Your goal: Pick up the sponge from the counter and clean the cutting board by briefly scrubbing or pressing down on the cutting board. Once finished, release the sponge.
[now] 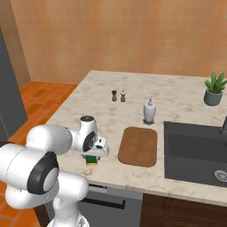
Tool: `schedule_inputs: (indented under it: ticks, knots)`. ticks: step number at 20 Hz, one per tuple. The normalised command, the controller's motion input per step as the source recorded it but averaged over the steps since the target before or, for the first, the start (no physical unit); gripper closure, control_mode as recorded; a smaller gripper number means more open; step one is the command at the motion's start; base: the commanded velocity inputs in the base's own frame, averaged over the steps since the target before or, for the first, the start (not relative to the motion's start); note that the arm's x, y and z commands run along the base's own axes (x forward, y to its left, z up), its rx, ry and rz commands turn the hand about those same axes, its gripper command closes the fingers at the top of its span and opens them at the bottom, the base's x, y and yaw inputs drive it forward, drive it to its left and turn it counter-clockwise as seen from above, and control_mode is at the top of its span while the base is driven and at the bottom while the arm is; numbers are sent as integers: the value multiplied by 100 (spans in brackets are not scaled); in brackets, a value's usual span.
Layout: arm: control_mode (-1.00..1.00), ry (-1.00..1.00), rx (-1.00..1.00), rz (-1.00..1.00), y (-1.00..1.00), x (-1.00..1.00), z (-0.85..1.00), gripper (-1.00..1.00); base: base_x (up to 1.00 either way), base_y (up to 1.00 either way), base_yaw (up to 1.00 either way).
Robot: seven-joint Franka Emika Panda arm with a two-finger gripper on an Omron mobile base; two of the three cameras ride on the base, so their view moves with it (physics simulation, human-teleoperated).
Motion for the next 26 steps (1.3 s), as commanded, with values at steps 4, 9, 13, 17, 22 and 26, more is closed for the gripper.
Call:
schedule_inputs:
  ticks: [4,9,13,17,22,26]
  knots:
    - [-100,-1,0,0,0,0,-4,100,0,0,0]
    - [-100,-5,1,0,-6,-13,10,100,0,0,0]
    - [-100,0,5,-4,-57,-30,69,100,0,0,0]
    - [-100,6,0,-3,-64,-11,61,100,0,0,0]
    - [-100,6,4,-3,-58,18,6,100,0,0,0]
    - [-100,4,9,-9,-56,41,0,100,0,0,0]
